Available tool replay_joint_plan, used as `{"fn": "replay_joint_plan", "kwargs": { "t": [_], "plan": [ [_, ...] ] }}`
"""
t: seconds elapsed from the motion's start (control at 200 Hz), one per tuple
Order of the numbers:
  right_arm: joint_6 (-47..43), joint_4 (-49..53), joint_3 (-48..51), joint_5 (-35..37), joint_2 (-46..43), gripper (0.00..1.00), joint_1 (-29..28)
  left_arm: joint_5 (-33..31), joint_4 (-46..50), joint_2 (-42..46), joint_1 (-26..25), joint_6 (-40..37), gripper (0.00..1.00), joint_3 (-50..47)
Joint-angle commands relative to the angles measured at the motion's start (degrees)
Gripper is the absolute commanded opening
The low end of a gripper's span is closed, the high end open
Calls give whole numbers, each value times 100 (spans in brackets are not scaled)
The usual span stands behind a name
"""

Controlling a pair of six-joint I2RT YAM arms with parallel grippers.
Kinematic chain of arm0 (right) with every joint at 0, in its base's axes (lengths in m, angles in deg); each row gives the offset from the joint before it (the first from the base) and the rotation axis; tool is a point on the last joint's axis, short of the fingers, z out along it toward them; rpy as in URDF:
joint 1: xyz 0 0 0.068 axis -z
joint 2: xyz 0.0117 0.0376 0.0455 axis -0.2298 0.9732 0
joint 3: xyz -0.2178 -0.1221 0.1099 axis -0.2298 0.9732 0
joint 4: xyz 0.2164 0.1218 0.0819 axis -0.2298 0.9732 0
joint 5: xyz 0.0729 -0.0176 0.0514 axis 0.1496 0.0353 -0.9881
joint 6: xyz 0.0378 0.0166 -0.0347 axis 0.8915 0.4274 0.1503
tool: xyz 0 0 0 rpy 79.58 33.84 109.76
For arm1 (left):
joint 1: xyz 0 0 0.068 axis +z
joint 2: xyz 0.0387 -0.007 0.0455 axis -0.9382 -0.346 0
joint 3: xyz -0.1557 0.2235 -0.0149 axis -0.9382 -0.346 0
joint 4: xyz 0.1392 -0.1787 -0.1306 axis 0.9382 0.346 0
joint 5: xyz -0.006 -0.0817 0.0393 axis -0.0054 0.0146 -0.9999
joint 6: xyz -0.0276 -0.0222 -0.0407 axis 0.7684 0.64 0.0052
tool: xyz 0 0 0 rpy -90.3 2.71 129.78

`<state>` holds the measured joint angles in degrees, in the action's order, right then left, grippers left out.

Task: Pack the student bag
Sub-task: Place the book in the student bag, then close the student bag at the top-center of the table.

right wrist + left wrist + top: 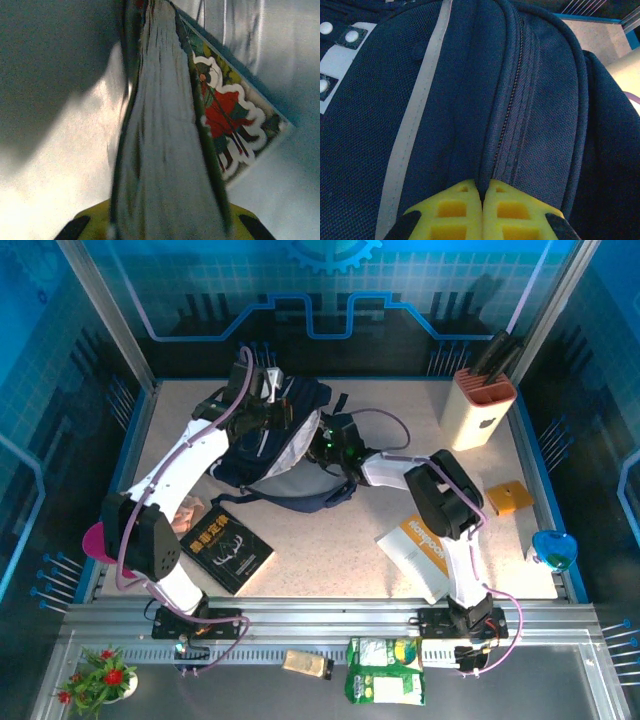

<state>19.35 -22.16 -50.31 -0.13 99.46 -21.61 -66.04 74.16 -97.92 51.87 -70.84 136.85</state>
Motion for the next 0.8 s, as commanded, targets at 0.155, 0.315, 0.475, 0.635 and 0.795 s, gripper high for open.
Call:
{"fn": "replay_joint_plan", "kwargs": {
  "t": [0.155, 0.315, 0.475, 0.635, 0.795],
  "plan": [
    [23, 683, -1247, -268, 840, 29, -166, 387, -884, 503, 184, 430, 0, 193],
    [-476, 1250, -619, 150, 5, 57, -56, 359, -982, 537, 337, 456, 0, -80],
    [-713, 1089, 436, 1, -1009, 63, 245, 426, -1112, 507, 520, 422, 0, -447],
    [-1012, 872, 1767, -140, -2139, 65, 588, 443, -1282, 485, 587, 157, 0, -1034],
    [-1692, 1997, 2861, 622, -3381, 66, 1006, 965, -1495, 647, 585, 29, 12, -1928]
  ]
}}
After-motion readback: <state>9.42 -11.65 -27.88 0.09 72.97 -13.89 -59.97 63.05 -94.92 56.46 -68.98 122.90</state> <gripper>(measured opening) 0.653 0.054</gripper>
